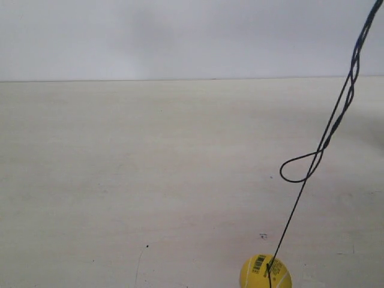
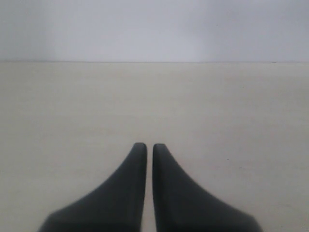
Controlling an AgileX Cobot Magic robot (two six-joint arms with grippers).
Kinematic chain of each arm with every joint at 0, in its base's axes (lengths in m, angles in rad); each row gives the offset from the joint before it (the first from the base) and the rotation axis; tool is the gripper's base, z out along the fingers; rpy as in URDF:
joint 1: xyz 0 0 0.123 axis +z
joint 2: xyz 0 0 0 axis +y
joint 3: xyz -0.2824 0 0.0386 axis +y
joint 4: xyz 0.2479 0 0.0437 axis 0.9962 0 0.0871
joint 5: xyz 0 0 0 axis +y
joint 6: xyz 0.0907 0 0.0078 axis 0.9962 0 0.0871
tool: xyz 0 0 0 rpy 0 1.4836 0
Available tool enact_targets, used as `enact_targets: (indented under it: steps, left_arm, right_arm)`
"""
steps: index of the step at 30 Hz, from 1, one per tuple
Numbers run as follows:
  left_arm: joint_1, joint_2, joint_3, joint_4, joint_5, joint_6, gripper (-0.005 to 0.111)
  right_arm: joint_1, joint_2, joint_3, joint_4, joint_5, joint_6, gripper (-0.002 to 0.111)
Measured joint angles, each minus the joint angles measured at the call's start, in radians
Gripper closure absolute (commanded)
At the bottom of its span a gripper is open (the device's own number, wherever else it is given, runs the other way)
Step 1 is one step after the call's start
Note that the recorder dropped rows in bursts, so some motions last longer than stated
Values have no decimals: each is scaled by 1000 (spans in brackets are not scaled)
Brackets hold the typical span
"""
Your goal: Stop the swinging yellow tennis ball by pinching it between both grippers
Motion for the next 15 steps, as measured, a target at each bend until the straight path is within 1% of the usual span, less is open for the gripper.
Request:
enact_targets:
  steps: [15]
  left_arm:
    - [0,0,0,18,0,0,102]
  right_arm:
    - [0,0,0,0,0,-18,108]
